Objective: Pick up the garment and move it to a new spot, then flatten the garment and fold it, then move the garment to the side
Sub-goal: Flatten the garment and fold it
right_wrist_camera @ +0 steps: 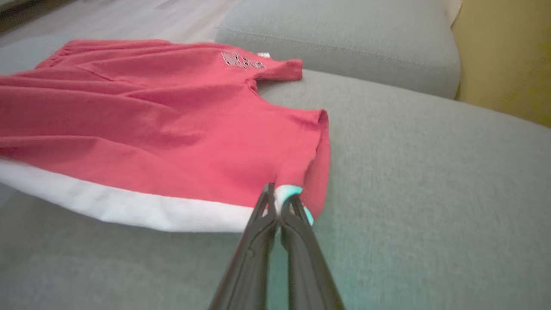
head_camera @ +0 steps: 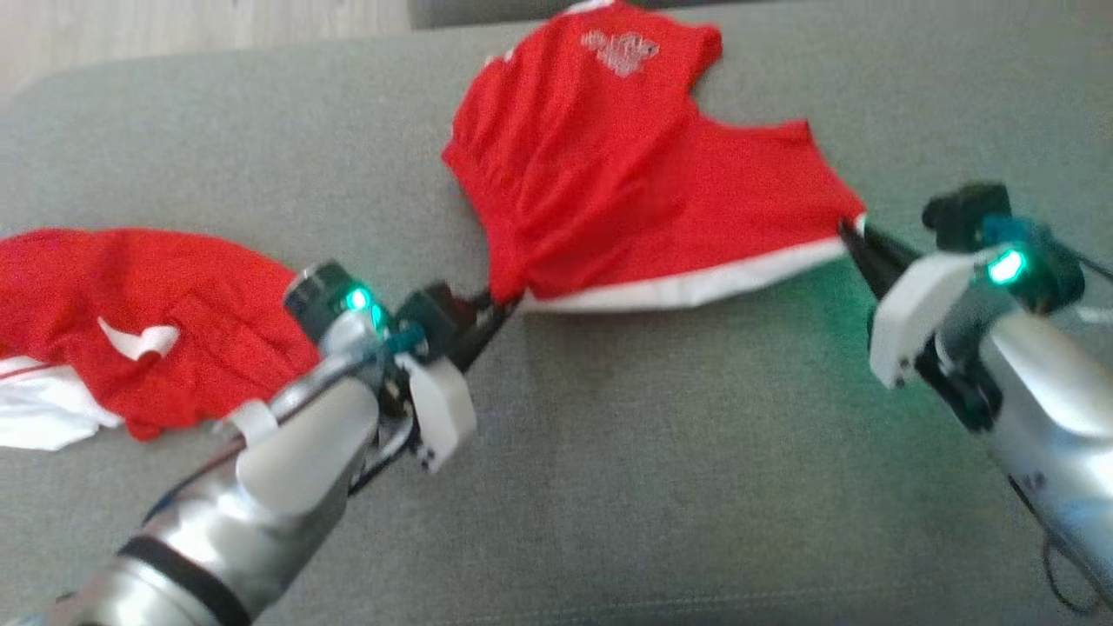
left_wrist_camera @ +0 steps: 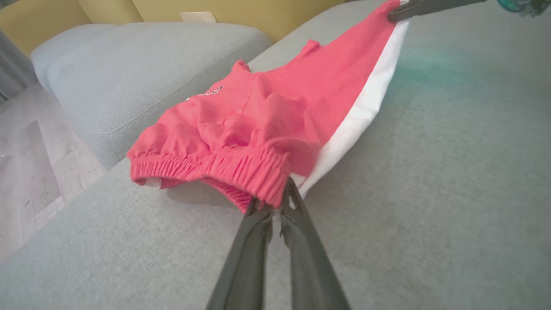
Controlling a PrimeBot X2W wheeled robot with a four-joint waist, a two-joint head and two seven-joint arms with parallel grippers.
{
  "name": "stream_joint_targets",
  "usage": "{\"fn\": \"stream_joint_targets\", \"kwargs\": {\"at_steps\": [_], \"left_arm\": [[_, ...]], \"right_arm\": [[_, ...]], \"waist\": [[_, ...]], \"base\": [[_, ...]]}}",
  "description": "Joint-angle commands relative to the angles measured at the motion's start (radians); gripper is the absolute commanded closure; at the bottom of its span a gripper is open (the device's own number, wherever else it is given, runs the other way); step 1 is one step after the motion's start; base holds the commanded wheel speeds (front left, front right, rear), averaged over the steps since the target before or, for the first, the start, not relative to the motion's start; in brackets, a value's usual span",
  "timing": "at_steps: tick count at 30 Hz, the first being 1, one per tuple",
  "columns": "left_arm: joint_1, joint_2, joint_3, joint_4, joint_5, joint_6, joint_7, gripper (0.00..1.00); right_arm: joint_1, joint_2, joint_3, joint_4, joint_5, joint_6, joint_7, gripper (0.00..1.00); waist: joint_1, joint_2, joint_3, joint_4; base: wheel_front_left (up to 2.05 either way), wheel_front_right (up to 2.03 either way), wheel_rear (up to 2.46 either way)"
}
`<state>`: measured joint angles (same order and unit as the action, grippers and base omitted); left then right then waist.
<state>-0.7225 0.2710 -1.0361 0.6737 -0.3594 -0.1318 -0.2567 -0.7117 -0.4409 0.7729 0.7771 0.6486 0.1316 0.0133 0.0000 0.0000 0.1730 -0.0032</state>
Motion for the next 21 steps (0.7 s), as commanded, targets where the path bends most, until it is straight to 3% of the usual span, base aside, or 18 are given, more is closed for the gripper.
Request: {"fn": "stream_joint_targets", "kwargs": {"at_steps": [1, 12, 21], "left_arm": [[-0.027, 0.035, 0.027, -0.025, -0.007, 0.001, -0.005, 1.0], [0.105, 0.099, -0.07, -0.129, -0.05, 0.002, 0.003, 1.0], [0.239, 0.149, -0.105, -0.298, -0.097, 0.027, 0.075, 1.0]], "right_arm": [[0.011, -0.023, 0.007, -0.028, 0.008, -0.001, 0.001, 1.0], [0.225, -0.268, 0.084, -0.324, 0.173, -0.001, 0.2, 1.0], [0.395, -0.445, 0.062, -0.545, 0.285, -0.001, 0.398, 1.0]], "waist": [[0.0, 0.0, -0.024, 0.004], [0.0, 0.0, -0.139, 0.009], [0.0, 0.0, -0.197, 0.006]], "base": [[0.0, 0.0, 0.0], [0.0, 0.0, 0.0], [0.0, 0.0, 0.0]]}}
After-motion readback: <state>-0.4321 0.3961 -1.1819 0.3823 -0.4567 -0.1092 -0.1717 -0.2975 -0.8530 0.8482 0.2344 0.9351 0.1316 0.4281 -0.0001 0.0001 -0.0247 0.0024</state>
